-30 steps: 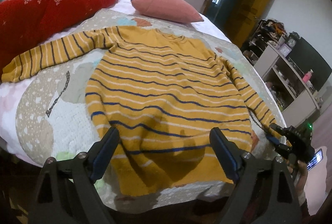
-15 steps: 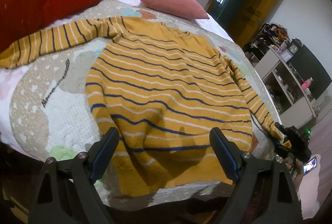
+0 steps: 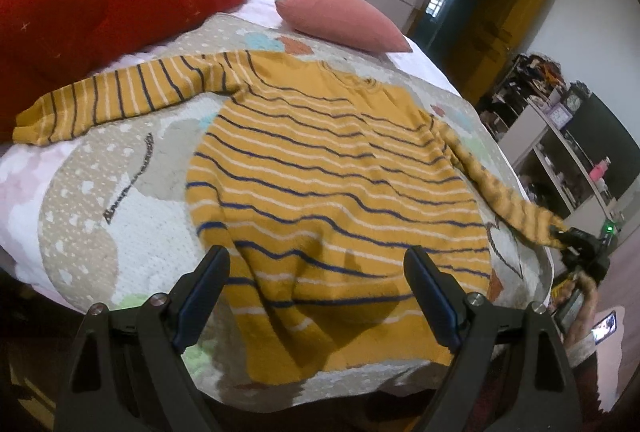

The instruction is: Fold small clothes

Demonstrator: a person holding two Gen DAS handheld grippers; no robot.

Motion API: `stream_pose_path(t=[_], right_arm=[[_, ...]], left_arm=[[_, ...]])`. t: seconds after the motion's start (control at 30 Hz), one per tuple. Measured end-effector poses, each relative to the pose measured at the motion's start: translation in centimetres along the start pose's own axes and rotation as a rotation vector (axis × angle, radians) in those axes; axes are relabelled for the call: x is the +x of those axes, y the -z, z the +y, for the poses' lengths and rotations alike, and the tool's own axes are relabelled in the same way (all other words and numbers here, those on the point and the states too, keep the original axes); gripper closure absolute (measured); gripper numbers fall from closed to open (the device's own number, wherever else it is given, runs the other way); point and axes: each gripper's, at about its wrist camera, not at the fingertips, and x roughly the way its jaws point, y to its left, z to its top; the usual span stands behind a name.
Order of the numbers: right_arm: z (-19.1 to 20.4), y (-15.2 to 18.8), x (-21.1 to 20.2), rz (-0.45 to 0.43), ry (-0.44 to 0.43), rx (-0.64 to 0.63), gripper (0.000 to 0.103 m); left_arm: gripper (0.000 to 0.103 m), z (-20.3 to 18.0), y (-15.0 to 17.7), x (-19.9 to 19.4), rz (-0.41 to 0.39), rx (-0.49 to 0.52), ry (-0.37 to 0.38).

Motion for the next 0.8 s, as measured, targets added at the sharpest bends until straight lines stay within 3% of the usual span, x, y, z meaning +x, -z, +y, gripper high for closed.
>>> stream_pose_path(t=[0.13, 0.27, 0.43, 0.6, 0.67, 0.8], right_arm=[[0.0, -4.6, -1.0, -0.089, 0.109, -0.020, 0.095], [4.2, -7.7, -1.3, -0.132, 0.141, -0.122, 0.095], [13.2, -8.8, -0.2, -0.092, 0.032, -0.264, 0.095], [26.1, -4.9, 3.3, 0.067, -0.187, -0.418, 0.095], [31.6, -1.9, 5.7, 0.150, -0.267, -0.468, 0.095], [39.4, 5.2, 10.8, 0.291, -0.343, -0.560, 0.095]], left_arm=[[0.015, 0.6, -0.1, -0.1, -0.007, -0.028, 0.009], [0.015, 1.1, 0.0, -0.3, -0.017, -0.041, 0.016], [0.015, 2.8, 0.0, -1.2, -0.049, -0.068, 0.018], [0.015, 5.3, 0.4, -2.2, -0.085, -0.081, -0.007], [0.015, 6.4, 0.5, -2.7, -0.102, -0.072, -0.033], [0.015, 9.1, 0.9, -3.7, -0.137, -0.062, -0.104]])
